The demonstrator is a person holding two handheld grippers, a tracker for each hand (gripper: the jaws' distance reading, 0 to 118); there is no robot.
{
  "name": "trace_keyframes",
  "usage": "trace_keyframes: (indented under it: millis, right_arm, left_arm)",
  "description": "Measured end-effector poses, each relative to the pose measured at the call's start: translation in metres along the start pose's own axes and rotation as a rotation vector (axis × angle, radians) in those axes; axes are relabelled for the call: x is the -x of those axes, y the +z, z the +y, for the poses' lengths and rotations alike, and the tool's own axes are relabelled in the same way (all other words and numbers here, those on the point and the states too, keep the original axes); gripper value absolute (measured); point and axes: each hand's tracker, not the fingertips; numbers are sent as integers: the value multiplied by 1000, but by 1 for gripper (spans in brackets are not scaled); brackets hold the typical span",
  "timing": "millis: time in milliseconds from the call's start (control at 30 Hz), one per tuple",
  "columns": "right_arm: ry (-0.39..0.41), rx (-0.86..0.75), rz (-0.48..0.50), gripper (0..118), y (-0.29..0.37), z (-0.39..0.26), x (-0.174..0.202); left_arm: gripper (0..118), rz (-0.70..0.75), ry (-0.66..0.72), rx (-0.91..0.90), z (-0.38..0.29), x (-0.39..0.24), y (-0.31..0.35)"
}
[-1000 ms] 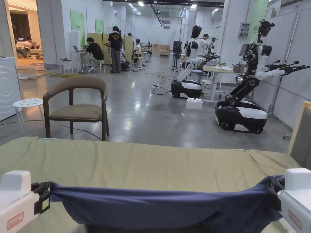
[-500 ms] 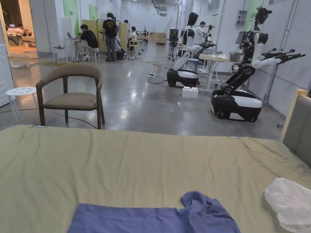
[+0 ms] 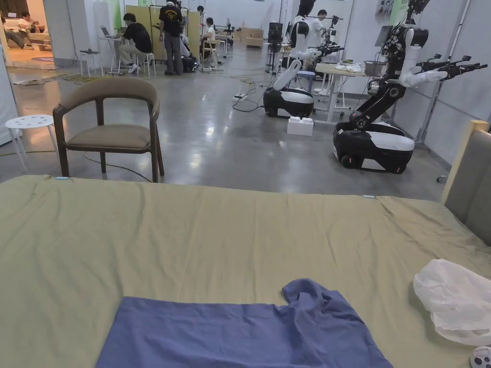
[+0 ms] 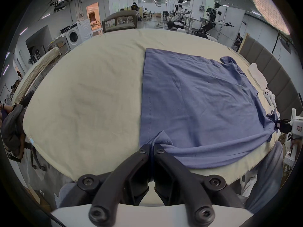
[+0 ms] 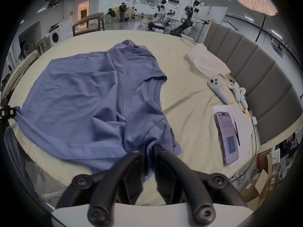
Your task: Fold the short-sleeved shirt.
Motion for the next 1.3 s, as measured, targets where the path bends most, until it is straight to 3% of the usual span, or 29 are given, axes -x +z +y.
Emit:
trace_keyframes:
  millis: [67,100,133,167,233,333,467,733,800,867,900,933,967,1167,1300]
  right_arm:
    - [3,-46,-28,50,3,4,4]
    - [-3,-78,-36,63,6,8,5]
    - [-16,-110,-35,69,9,13,6]
    - [-39,-150,-21,70,13,19,7]
    - [-71,-230,9,71,21,34,8]
    - [-80,-363,-2,76,35,61,16]
    - [-110,-552,24,76,49,96,31]
    - [-149,-849,4,76,62,135,71]
    - [-154,-898,9,74,66,139,79]
    - [-131,-928,20,60,69,144,85]
    - [-121,-940,20,49,70,146,88]
    - [-116,-947,15,27,70,148,91]
    - [-112,-951,12,8,70,150,93]
    - [-108,-944,5,2,57,160,99]
    - [-107,-898,20,2,41,164,96]
  left_arm:
    - [12,-8,14,-53,1,-1,0]
    - [19,-2,21,-77,1,-2,-1]
    - [36,-6,24,-96,3,-3,-1]
    - [46,0,25,-116,7,-5,0]
    - [57,-2,20,-170,15,-9,1]
    - [57,19,-2,-277,34,-15,9]
    - [57,3,10,-441,64,-29,27]
    - [56,106,-41,-766,102,-63,62]
    - [55,117,-29,-817,108,-68,67]
    - [43,108,-35,-857,110,-71,69]
    - [31,107,-37,-867,112,-71,68]
    - [13,108,-42,-878,113,-73,66]
    - [3,116,-48,-884,115,-74,65]
    - [0,98,-22,-856,128,-71,44]
    - [0,88,-28,-653,158,-51,-8]
